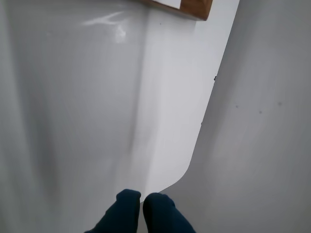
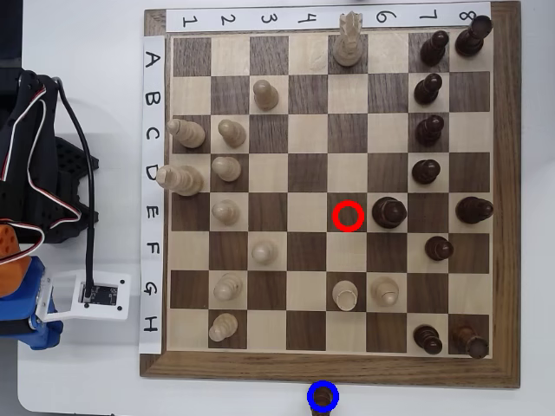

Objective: Move the piece to destination

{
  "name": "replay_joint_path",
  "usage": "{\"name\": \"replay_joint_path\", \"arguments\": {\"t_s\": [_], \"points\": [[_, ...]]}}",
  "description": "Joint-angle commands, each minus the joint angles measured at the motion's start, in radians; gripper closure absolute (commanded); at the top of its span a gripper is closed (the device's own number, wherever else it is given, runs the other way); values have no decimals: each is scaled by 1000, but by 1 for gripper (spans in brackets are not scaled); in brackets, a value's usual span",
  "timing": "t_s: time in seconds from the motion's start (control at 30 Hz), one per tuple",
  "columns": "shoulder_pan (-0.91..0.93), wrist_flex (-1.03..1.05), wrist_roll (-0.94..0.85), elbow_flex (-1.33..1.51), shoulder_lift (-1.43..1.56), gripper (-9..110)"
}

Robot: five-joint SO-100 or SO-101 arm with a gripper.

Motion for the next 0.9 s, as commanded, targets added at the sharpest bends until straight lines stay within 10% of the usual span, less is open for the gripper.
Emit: {"name": "replay_joint_path", "arguments": {"t_s": [0.0,0.87], "points": [[28,9,29,-8,58,101],[46,8,44,-6,58,101]]}}
